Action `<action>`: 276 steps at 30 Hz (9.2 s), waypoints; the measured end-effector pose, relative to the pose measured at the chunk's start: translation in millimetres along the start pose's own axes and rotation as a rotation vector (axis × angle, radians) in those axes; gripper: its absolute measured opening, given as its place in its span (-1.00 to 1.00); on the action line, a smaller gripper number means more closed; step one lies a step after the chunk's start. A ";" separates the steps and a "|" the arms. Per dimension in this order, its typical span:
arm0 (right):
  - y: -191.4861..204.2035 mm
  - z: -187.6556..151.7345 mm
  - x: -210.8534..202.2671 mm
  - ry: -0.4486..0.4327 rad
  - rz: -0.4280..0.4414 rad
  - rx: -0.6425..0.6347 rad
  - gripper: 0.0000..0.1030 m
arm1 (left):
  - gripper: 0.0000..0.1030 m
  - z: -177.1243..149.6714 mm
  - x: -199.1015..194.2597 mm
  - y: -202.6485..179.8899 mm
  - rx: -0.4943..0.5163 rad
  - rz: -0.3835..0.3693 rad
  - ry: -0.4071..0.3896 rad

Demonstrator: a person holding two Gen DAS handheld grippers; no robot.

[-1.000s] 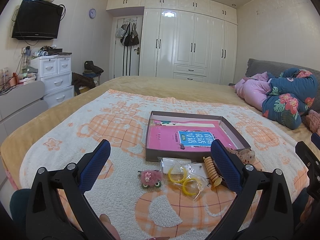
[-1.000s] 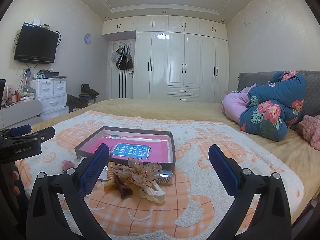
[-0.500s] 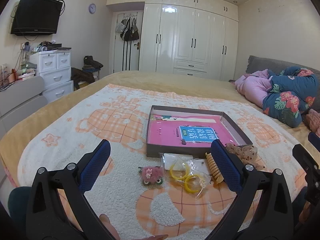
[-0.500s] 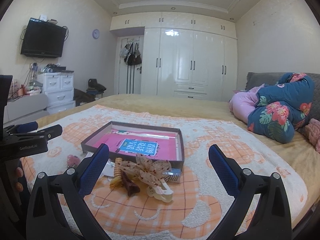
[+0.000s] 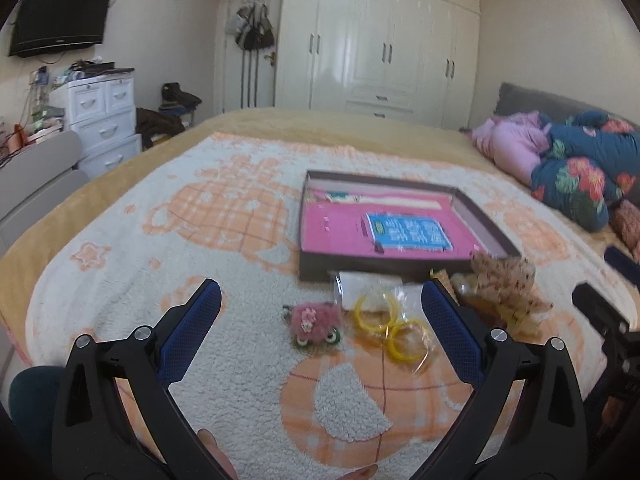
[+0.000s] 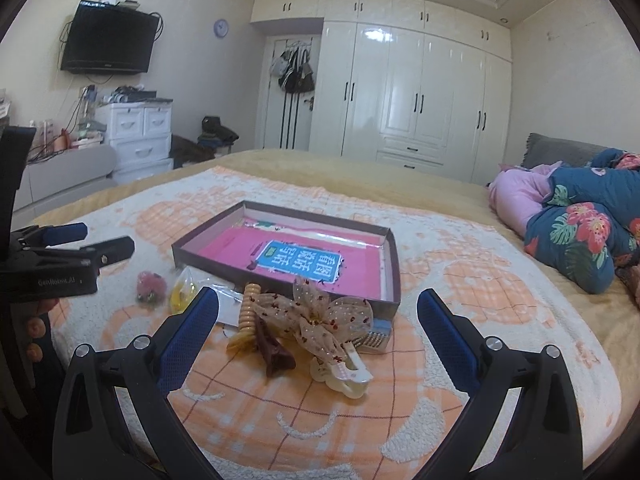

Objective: Organize jewelry
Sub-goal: 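Move the right gripper to the lace bow while the left approaches the yellow bangle bag, then close the right gripper on the lace bow while the left grasps the bangle bag, then drop the bangle bag into the tray with the left gripper while the right drops the bow, then lift both open grippers away from the tray, then grasp the white claw clip with the right gripper while the left grasps the earring bag, then drop the earring bag in the tray with the left while the right carries the white clip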

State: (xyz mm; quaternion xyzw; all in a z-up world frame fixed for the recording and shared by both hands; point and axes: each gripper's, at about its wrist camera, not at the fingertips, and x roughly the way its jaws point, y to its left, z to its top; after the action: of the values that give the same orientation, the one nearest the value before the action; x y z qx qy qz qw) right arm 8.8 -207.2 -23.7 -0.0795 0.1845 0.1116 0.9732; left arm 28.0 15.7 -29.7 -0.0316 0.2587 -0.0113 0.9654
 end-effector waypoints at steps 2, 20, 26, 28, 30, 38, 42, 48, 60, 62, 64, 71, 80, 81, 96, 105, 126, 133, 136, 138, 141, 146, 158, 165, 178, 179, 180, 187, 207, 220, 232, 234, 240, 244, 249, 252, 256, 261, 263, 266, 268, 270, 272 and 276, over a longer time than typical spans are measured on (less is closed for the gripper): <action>-1.9 -0.9 4.9 0.009 0.009 -0.012 0.88 | 0.79 -4.2 7.4 -3.1 0.020 -0.018 0.032; -31.5 -11.7 58.7 0.150 0.122 -0.026 0.80 | 0.79 -22.9 54.2 -59.6 0.252 -0.168 0.192; -37.1 -16.6 81.9 0.225 0.172 0.012 0.17 | 0.79 -19.6 68.5 -65.5 0.248 -0.180 0.215; -37.8 -18.2 87.4 0.244 0.189 0.019 -0.14 | 0.78 -18.6 72.8 -67.8 0.255 -0.164 0.223; -38.0 -19.2 91.2 0.261 0.196 0.014 -0.54 | 0.78 -18.0 77.9 -66.8 0.249 -0.138 0.238; -46.6 -8.6 90.7 0.234 0.231 -0.003 -0.97 | 0.52 -19.0 91.3 -61.1 0.218 -0.128 0.281; -53.4 1.4 90.7 0.217 0.250 0.001 -0.98 | 0.39 -19.7 91.2 -63.3 0.222 -0.137 0.288; -62.9 13.9 93.5 0.188 0.272 0.032 -0.98 | 0.27 -18.1 84.3 -63.3 0.223 -0.135 0.283; -58.4 42.1 95.2 0.165 0.277 0.044 -0.98 | 0.27 32.3 59.3 -57.4 0.183 -0.149 0.163; -54.5 50.2 94.7 0.154 0.273 0.034 -0.98 | 0.27 43.6 63.5 -51.7 0.161 -0.147 0.148; -52.2 59.1 96.6 0.142 0.269 0.029 -0.98 | 0.27 51.9 69.3 -48.6 0.153 -0.136 0.140; -56.1 73.5 114.0 0.147 0.229 0.071 -0.98 | 0.27 72.7 104.0 -37.8 0.132 -0.110 0.162; -66.0 76.8 156.6 0.185 0.159 0.094 -0.98 | 0.27 75.6 153.0 -36.1 0.135 -0.085 0.222; -67.3 76.9 160.4 0.188 0.155 0.100 -0.98 | 0.27 75.0 157.8 -36.4 0.136 -0.083 0.231; -85.7 54.3 197.2 0.242 0.098 0.160 -0.98 | 0.29 62.4 181.8 -41.7 0.149 -0.092 0.273; -88.5 36.3 213.9 0.301 0.049 0.160 -0.97 | 0.51 65.4 177.5 -36.3 0.108 -0.124 0.256; -108.8 40.4 176.2 0.168 -0.028 0.207 0.22 | 0.67 83.1 129.6 -17.4 0.044 -0.109 0.097; -102.5 50.0 140.2 0.096 -0.021 0.158 0.48 | 0.75 88.4 102.0 -15.1 0.027 -0.105 0.041; -101.4 53.0 123.1 0.066 -0.019 0.157 0.56 | 0.78 88.0 90.8 -16.7 0.029 -0.105 0.020; -102.1 54.8 111.8 0.056 -0.014 0.163 0.57 | 0.78 86.6 84.7 -17.8 0.029 -0.109 0.013; -102.0 56.4 97.0 0.039 -0.012 0.165 0.60 | 0.78 82.3 73.4 -20.5 0.029 -0.117 0.005; -96.2 55.4 76.3 0.017 -0.021 0.144 0.66 | 0.78 75.3 61.6 -22.5 0.028 -0.124 -0.012; -85.8 40.1 38.0 -0.007 -0.028 0.142 0.77 | 0.78 53.3 33.7 -36.0 0.081 -0.176 -0.053; -80.7 29.2 23.7 -0.008 -0.026 0.133 0.79 | 0.78 43.5 18.9 -37.1 0.088 -0.204 -0.084; -68.2 6.0 -1.5 -0.049 -0.035 0.094 0.87 | 0.78 22.4 6.6 -42.0 0.102 -0.223 -0.084; -67.3 4.1 -2.9 -0.051 -0.037 0.089 0.87 | 0.78 20.4 6.2 -42.8 0.104 -0.223 -0.083; -67.0 2.0 -4.4 -0.053 -0.039 0.089 0.87 | 0.78 17.6 5.6 -44.0 0.112 -0.221 -0.082; -58.7 -11.6 -7.9 -0.022 -0.020 0.068 0.87 | 0.78 6.3 12.1 -51.5 0.147 -0.217 -0.048; -41.0 -35.7 18.0 0.090 -0.001 -0.006 0.87 | 0.78 -14.0 49.5 -47.5 0.106 -0.230 0.112; -36.1 -48.0 51.9 0.184 0.027 -0.021 0.86 | 0.61 -18.6 70.1 -42.4 0.063 -0.257 0.190; -40.7 -51.5 71.2 0.224 0.019 -0.003 0.84 | 0.16 -19.7 97.7 -34.1 -0.043 -0.314 0.280; -41.3 -52.6 76.3 0.238 0.025 0.000 0.71 | 0.13 -19.8 100.9 -32.9 -0.058 -0.318 0.288; -43.7 -57.8 92.7 0.306 0.075 0.042 0.42 | 0.11 -18.9 107.2 -30.5 -0.102 -0.338 0.307; -44.5 -62.3 100.9 0.346 0.114 0.072 0.35 | -0.10 -19.1 109.1 -26.1 -0.129 -0.358 0.316; -40.5 -61.7 99.8 0.339 0.145 0.062 -0.12 | -0.57 -20.3 111.1 -22.5 -0.163 -0.398 0.330; -36.1 -60.7 96.3 0.329 0.150 0.034 -0.21 | -0.70 -20.5 108.0 -25.5 -0.151 -0.413 0.323; -37.0 -60.4 93.4 0.325 0.154 0.043 -0.25 | -0.83 -18.9 99.7 -28.8 -0.133 -0.438 0.306; -36.5 -58.2 86.7 0.308 0.161 0.034 -0.32 | -0.86 -18.0 88.3 -27.0 -0.110 -0.437 0.288; -36.5 -57.2 83.7 0.304 0.166 0.037 -0.34 | -0.87 -15.4 82.8 -26.2 -0.100 -0.436 0.270; -35.4 -55.0 78.3 0.289 0.169 0.031 -0.34 | -0.88 -10.6 76.2 -27.2 -0.076 -0.427 0.240; -35.1 -53.1 74.8 0.281 0.176 0.041 -0.34 | -0.88 -7.5 71.5 -27.3 -0.070 -0.426 0.222; -33.9 -50.8 71.5 0.268 0.174 0.037 -0.34 | -0.88 -5.1 67.8 -26.6 -0.064 -0.423 0.205; -34.1 -46.7 67.1 0.251 0.179 0.047 -0.34 | -0.88 -1.6 63.0 -25.3 -0.059 -0.423 0.183; -34.4 -35.5 58.9 0.214 0.180 0.057 -0.34 | -0.88 5.1 56.7 -18.6 -0.067 -0.421 0.148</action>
State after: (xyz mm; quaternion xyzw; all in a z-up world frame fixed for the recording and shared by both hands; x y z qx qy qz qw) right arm 58.5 -236.2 -74.6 -0.0464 0.2968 0.1841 0.9359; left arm 79.6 -4.7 -52.3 -0.1161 0.3169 -0.2063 0.9185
